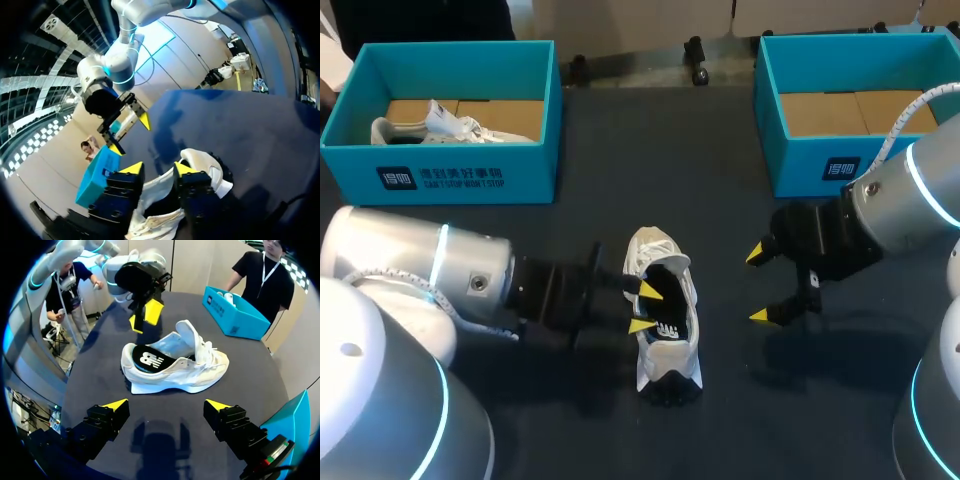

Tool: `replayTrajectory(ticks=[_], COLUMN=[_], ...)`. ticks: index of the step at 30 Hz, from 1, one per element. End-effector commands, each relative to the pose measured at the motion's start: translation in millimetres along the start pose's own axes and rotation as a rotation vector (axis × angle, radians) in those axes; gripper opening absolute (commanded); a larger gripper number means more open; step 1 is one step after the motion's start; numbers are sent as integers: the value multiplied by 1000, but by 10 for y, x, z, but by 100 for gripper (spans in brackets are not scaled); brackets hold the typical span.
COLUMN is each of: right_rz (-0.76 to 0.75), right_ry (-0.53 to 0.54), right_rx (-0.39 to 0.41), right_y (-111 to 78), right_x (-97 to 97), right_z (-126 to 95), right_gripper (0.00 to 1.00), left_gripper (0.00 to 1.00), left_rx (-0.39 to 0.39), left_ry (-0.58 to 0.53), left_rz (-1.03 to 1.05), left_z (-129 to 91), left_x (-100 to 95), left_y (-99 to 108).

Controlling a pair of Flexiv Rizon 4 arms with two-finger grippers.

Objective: Take the shoe out of the shoebox, open the shoe tongue, remove and reinsert the insole, then place the shoe into the shoebox

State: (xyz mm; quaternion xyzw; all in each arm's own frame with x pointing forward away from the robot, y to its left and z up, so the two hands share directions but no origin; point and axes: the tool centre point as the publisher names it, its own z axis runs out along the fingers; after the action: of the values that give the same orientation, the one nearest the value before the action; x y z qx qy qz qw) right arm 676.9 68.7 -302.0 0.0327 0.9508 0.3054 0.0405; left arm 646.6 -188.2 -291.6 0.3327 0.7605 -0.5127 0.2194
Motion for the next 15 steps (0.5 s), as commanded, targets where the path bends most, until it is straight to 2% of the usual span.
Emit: replayTrajectory(ticks=[1, 7, 13, 15], right_rz=[-1, -1, -1, -1], right_ry=[-3, -3, -3, -3], right_rx=[-1, -1, -1, -1], right_y=[-6, -6, -6, -6], right_x=[16, 16, 16, 16], right_z=[-2, -2, -2, -2], right_gripper=[100, 100, 100, 100], left_gripper=[0, 0, 0, 0], left_rx=[-6, -37, -35, -35], left_ry=[82, 248, 465, 465], left_rz=[36, 105, 199, 199], left_z=[-151, -223, -300, -300], left_x=[-69, -96, -24, -24], left_y=[-83, -125, -121, -121])
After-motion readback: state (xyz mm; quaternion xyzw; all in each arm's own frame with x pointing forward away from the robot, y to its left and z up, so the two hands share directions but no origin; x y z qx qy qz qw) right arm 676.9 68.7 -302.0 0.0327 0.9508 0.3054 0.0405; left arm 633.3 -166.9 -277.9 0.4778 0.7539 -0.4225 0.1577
